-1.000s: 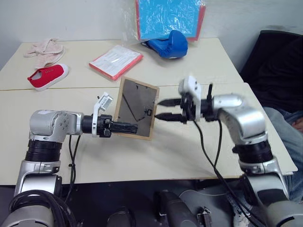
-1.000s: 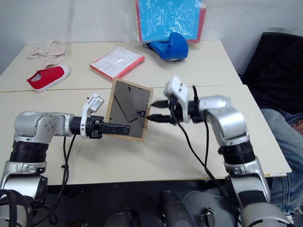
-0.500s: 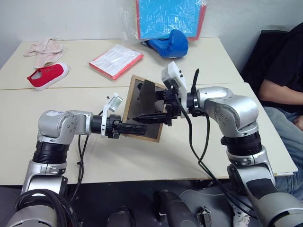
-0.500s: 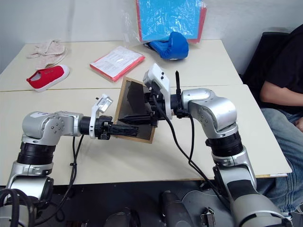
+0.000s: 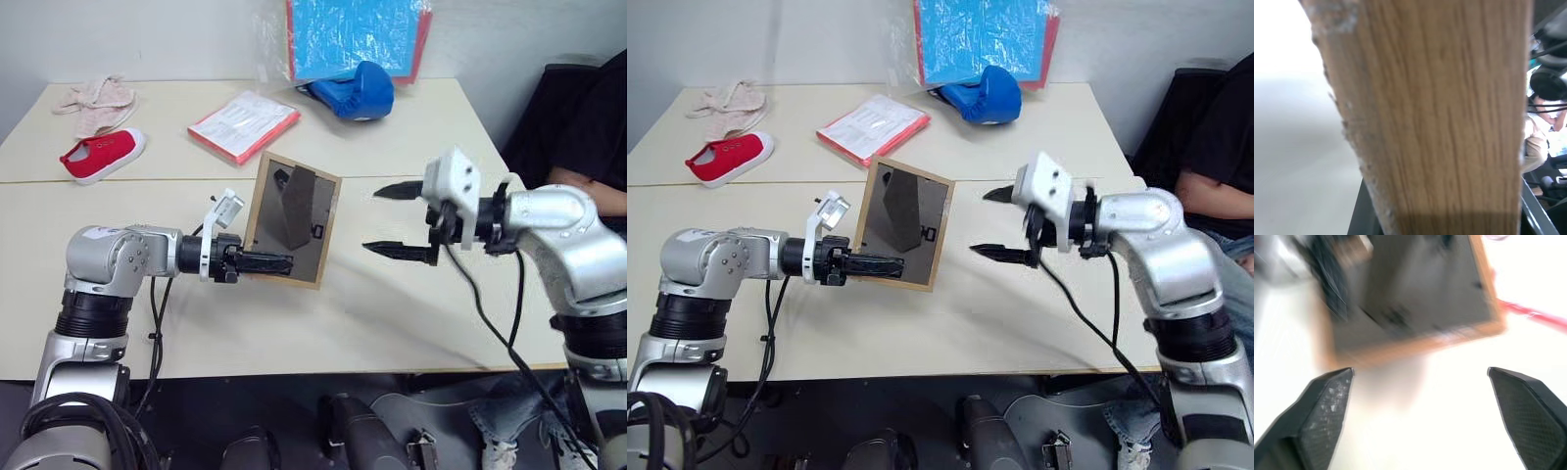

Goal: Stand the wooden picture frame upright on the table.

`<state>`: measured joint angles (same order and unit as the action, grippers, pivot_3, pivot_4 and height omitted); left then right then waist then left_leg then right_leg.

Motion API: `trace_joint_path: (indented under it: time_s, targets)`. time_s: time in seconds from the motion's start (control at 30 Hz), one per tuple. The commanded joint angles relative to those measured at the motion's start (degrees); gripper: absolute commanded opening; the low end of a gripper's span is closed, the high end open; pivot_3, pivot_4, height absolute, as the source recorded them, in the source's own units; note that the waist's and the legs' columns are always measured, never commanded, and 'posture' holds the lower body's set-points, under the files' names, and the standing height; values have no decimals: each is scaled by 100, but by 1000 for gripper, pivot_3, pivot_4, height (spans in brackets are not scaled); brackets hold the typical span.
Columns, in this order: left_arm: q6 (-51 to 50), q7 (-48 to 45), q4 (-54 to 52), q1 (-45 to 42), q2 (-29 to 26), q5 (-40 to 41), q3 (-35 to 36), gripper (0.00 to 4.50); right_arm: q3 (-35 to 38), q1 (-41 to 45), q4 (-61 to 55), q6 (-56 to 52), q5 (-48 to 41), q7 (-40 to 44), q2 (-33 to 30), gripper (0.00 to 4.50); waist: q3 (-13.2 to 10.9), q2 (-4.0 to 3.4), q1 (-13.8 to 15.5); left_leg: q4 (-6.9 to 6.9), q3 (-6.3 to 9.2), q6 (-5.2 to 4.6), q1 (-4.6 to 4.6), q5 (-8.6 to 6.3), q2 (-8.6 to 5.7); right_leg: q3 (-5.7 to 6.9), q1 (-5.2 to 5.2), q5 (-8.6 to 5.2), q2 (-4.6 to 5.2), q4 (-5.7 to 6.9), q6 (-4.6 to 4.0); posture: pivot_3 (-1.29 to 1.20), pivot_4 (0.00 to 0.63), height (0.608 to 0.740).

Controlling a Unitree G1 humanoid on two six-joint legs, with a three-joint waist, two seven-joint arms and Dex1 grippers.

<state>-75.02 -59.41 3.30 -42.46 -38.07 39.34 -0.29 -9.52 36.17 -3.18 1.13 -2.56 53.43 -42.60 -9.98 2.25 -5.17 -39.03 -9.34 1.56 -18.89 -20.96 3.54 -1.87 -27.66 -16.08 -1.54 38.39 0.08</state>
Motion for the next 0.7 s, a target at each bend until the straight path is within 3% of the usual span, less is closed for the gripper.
trace_joint_path:
  time_s: [0.03,0.17,0.33,0.57,0.7]
  targets:
    - [-35,-68,-48,-206,-9,252,174,1061,-355,275,1084,3760,2093,-1761,14,4500,-2,0,-34,1,-1,0,-2,0,0,-2,-2,0,0,2,1,0,150,740]
    - [-283,-96,-14,-368,36,434,207,1061,-665,941,2173,5194,4181,-4197,331,4500,-7,4,-118,-4,-5,1,-9,1,2,-6,-14,0,1,14,0,0,150,740]
    - [-358,-93,-8,-448,20,510,123,1061,-1026,1628,2938,5473,5500,-6109,807,4500,-7,4,-149,-1,-10,15,8,7,3,-9,-14,-6,0,37,-11,0,150,740]
    - [-288,-121,-155,-345,-89,579,173,1061,-1558,2127,3711,5459,6199,-7142,1010,2347,-7,4,-155,-1,-19,17,17,9,2,-15,-12,-7,-1,48,-14,0,150,740]
    - [-323,-127,-270,-182,-234,692,288,2288,-1644,2365,3821,5544,6227,-7517,983,1758,-7,4,-169,5,-18,18,26,10,3,-15,-7,-9,-1,49,-17,0,150,740]
